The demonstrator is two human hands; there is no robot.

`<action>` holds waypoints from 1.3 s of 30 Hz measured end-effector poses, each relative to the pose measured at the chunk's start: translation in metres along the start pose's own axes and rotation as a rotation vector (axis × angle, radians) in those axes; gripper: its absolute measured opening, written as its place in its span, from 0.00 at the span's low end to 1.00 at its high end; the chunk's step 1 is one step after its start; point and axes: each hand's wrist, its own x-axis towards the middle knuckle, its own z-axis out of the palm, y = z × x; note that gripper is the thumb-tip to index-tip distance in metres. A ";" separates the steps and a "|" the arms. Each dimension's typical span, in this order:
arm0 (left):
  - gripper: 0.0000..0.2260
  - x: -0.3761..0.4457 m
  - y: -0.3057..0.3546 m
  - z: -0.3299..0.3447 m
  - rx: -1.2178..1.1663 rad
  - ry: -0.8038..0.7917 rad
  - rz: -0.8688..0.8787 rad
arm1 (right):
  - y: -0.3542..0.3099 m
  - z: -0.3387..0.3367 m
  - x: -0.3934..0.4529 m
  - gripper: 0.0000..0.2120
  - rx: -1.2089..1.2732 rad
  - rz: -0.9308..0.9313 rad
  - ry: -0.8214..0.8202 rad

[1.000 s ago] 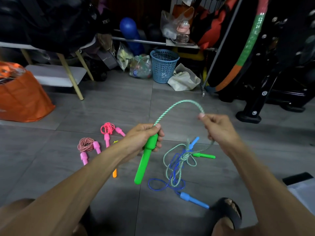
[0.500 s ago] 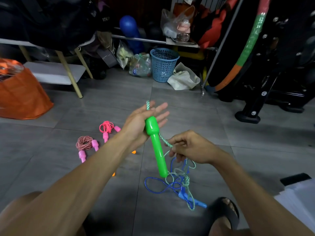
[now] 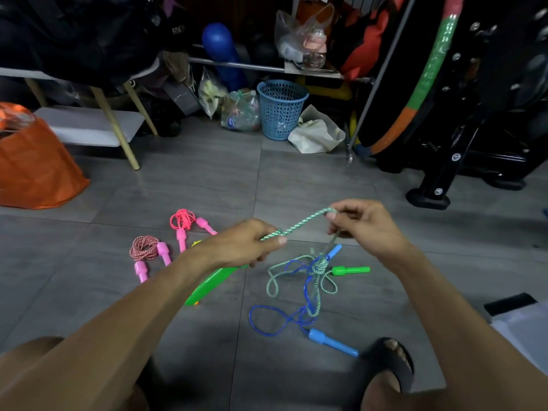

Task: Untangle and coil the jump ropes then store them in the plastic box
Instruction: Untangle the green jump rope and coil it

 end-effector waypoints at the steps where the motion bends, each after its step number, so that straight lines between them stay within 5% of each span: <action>1: 0.14 -0.001 0.005 0.000 -0.103 -0.007 0.018 | -0.002 0.001 0.001 0.02 0.090 -0.016 -0.010; 6: 0.16 -0.005 0.021 -0.015 -0.947 0.006 0.104 | 0.018 0.002 0.008 0.05 -0.161 0.026 -0.131; 13: 0.18 -0.003 0.014 -0.030 -1.421 0.148 0.123 | 0.063 -0.014 0.019 0.17 -0.732 0.164 -0.055; 15: 0.18 -0.003 0.013 -0.033 -1.385 0.203 0.091 | 0.061 -0.016 0.014 0.15 -0.699 0.189 -0.117; 19: 0.14 -0.004 0.012 -0.029 -1.240 0.226 0.040 | 0.034 -0.007 0.008 0.10 -0.101 0.160 -0.121; 29: 0.13 -0.003 0.025 -0.022 -1.358 0.070 0.042 | 0.011 0.017 -0.004 0.09 -0.019 0.146 -0.291; 33: 0.15 0.001 0.030 -0.020 -1.506 -0.014 0.124 | 0.009 0.037 -0.010 0.08 -0.259 0.061 -0.385; 39: 0.14 0.013 0.024 -0.024 -1.363 0.199 0.069 | -0.003 0.064 -0.023 0.17 -0.222 0.024 -0.650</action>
